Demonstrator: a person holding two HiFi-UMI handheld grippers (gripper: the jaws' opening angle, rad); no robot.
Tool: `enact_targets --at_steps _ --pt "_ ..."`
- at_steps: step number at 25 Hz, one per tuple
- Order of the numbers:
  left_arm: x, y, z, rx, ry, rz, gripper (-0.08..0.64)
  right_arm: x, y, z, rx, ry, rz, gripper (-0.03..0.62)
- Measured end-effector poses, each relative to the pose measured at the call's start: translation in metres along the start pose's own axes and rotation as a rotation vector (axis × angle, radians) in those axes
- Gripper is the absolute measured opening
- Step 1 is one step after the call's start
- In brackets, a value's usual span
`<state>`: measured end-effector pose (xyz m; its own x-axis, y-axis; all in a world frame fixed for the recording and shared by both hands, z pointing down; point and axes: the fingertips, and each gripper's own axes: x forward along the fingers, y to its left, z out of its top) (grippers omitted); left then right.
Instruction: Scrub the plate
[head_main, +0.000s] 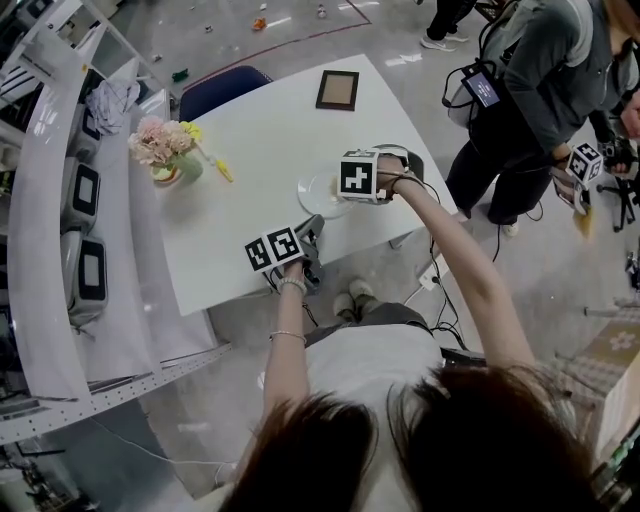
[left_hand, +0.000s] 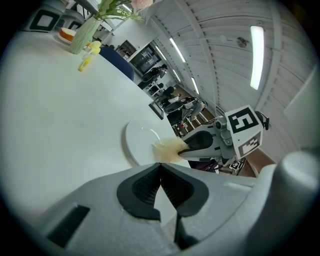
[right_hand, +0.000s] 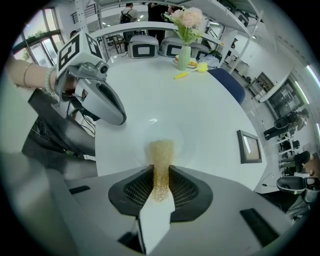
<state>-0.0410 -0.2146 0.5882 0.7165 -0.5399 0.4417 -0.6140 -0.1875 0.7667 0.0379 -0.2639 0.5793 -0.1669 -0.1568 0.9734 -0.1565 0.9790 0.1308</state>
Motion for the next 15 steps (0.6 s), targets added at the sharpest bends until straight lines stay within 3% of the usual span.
enact_targets --at_steps 15 --pt "-0.005 -0.001 -0.009 0.006 0.002 -0.002 0.011 0.002 0.025 0.012 0.013 -0.009 0.038 0.086"
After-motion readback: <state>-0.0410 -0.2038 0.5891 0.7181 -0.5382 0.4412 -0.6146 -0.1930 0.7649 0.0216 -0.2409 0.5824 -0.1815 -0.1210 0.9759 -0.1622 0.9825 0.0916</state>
